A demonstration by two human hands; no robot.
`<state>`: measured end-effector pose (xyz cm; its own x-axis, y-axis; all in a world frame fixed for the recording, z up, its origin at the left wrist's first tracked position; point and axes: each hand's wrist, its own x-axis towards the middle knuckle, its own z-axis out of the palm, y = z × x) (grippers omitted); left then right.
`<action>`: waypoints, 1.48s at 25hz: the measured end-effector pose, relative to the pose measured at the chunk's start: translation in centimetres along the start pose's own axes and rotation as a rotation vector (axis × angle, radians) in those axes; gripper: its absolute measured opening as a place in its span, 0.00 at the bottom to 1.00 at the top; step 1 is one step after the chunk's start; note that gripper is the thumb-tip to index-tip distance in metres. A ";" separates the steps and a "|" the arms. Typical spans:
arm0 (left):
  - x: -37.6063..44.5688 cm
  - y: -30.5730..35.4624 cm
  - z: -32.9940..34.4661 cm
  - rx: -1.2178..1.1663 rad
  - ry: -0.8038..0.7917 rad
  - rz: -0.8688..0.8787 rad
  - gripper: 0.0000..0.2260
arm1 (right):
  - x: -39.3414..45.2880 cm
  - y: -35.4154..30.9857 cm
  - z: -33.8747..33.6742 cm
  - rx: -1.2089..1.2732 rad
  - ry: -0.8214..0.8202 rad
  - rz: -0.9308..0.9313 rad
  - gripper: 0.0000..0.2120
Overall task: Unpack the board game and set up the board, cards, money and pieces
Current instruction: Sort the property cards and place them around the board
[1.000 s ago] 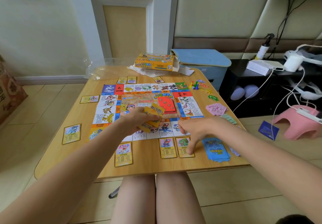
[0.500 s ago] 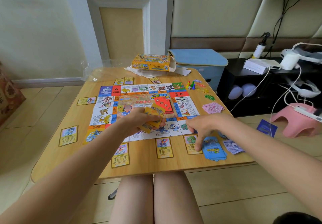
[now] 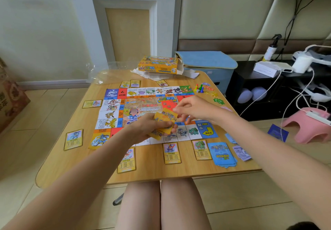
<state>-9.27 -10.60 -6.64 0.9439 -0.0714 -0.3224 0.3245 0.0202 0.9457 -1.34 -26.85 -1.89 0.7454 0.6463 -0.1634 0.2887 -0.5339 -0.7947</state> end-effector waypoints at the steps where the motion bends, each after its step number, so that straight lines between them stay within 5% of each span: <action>1: -0.1 0.1 0.0 -0.019 -0.018 0.014 0.10 | 0.4 0.0 0.5 0.032 -0.008 -0.005 0.07; 4: -0.8 0.7 -0.4 -0.159 -0.004 0.008 0.13 | 1.6 0.1 1.1 0.000 0.128 -0.028 0.03; 7: -0.8 0.7 -1.8 -0.352 0.113 -0.097 0.17 | 2.1 -0.5 1.5 -0.093 0.565 -0.256 0.03; 9: -0.7 0.9 -2.4 -0.430 0.175 -0.101 0.17 | 1.9 -0.8 2.3 -0.349 0.536 -0.554 0.03; 11: -0.5 1.3 -2.6 -0.392 0.239 -0.079 0.11 | 2.1 -0.1 3.8 -0.599 0.330 -0.747 0.02; 13: -0.5 1.4 -3.0 -0.321 0.273 -0.079 0.07 | 2.3 0.3 4.1 -0.568 0.191 -0.663 0.04; 18: -0.6 1.3 -4.2 -0.294 0.210 -0.075 0.08 | 2.9 -0.7 2.6 -0.081 0.361 -0.397 0.06; 21: -0.5 1.5 -4.0 -0.304 0.165 -0.041 0.06 | 3.1 -1.2 2.8 0.074 0.276 -0.314 0.08; 30: -3.0 1.7 -5.1 0.017 0.186 -0.022 0.04 | 3.5 -1.4 3.7 0.149 0.105 -0.121 0.08; 37: -1.3 2.2 -4.7 -0.008 0.345 -0.021 0.07 | 4.0 0.9 0.5 0.276 0.282 0.075 0.06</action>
<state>-9.51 -5.79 -4.38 0.9014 0.2697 -0.3387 0.3436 0.0305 0.9386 1.58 -24.47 -3.60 0.9050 0.4157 -0.0902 0.0837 -0.3820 -0.9204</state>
